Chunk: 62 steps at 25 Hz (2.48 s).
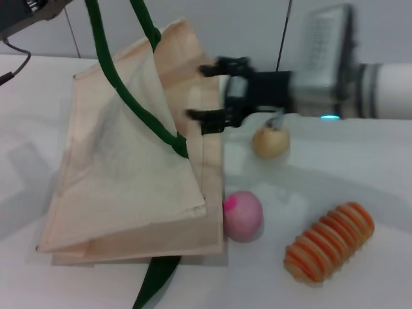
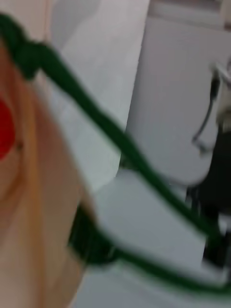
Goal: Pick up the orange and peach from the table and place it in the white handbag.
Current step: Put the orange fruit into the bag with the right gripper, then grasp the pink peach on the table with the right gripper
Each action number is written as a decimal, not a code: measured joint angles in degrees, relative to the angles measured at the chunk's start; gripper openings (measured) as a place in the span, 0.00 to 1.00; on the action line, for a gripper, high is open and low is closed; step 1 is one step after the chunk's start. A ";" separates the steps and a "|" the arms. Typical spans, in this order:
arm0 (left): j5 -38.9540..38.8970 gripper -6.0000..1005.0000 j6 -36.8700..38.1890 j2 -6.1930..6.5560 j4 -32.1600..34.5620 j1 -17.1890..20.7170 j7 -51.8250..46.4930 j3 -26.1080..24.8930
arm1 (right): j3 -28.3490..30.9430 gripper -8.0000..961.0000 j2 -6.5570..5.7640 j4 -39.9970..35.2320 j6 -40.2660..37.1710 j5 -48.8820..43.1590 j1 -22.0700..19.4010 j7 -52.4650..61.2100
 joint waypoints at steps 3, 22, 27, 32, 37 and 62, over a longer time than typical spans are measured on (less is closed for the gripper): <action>0.00 0.12 0.04 0.03 0.00 0.08 0.00 -0.07 | 0.03 0.91 0.00 -4.41 -4.01 0.05 -2.74 2.82; -0.22 0.12 0.49 0.26 0.01 1.27 -0.40 -0.33 | -1.96 0.91 0.23 -20.60 -26.40 -14.94 -13.72 19.24; -0.11 0.12 0.51 0.54 -0.01 1.27 -0.59 -0.20 | -2.07 0.91 0.27 -17.25 -24.42 -18.60 -11.55 19.54; -0.02 0.12 0.57 0.58 -0.06 1.26 -0.62 0.00 | -2.55 0.91 0.28 -12.23 -19.45 -22.08 -9.27 19.86; 0.00 0.12 0.59 0.63 -0.09 1.26 -0.62 -0.25 | -4.71 0.91 0.27 -7.80 -13.92 -23.11 -6.96 20.94; -0.01 0.12 0.66 0.72 -0.68 1.00 -0.53 -0.32 | -6.68 0.90 0.37 0.16 -4.17 -22.69 -1.97 22.88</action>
